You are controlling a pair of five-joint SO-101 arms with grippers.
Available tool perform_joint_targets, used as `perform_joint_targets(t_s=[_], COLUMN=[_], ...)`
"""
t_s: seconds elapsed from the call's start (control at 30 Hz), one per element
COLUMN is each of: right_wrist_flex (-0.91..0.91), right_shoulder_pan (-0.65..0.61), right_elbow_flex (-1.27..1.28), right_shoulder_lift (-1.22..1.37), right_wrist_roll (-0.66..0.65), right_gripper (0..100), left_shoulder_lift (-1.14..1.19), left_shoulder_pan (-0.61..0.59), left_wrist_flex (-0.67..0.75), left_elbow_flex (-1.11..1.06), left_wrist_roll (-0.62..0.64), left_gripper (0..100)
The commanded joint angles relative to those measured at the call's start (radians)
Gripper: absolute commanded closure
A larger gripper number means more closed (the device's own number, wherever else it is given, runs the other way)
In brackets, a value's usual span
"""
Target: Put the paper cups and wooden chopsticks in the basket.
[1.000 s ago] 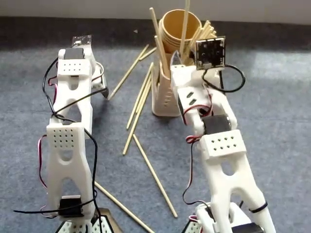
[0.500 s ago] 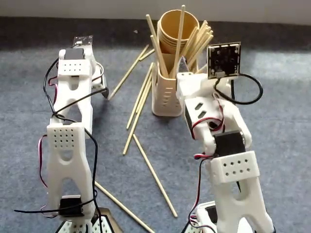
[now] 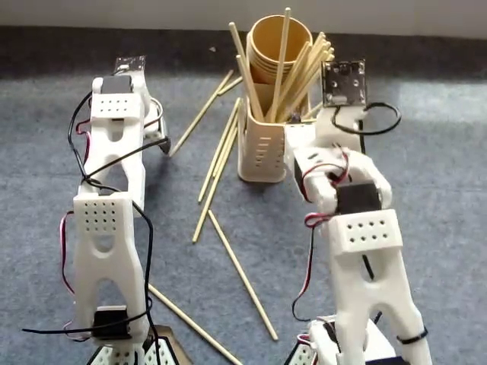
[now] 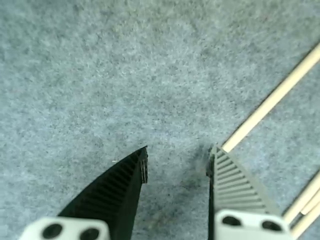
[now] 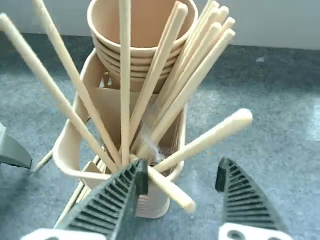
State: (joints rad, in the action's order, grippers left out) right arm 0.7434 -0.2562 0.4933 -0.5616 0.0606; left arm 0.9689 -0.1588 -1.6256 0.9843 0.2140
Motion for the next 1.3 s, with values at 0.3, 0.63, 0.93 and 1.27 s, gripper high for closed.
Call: perform_joint_targets(t_s=[0.3, 0.63, 0.93, 1.27], right_wrist_flex=[0.065, 0.380, 0.579, 0.619], right_shoulder_pan=[0.010, 0.035, 0.016, 0.156], right_elbow_flex=[-0.404, -0.671, -0.762, -0.745], right_shoulder_lift=[0.410, 0.513, 0.545, 0.607], right_wrist_roll=[-0.011, -0.112, -0.195, -0.262], right_gripper=[78.5, 99.3, 99.3, 99.3], left_shoulder_lift=[-0.013, -0.013, -0.013, -0.013], left_shoulder_pan=[-0.005, -0.005, -0.007, -0.005], left_wrist_flex=[0.003, 0.002, 0.002, 0.000], left_elbow_flex=[0.027, 0.027, 0.027, 0.027], left_wrist_roll=[-0.008, -0.008, -0.008, -0.008], left_gripper=[78, 78, 78, 78])
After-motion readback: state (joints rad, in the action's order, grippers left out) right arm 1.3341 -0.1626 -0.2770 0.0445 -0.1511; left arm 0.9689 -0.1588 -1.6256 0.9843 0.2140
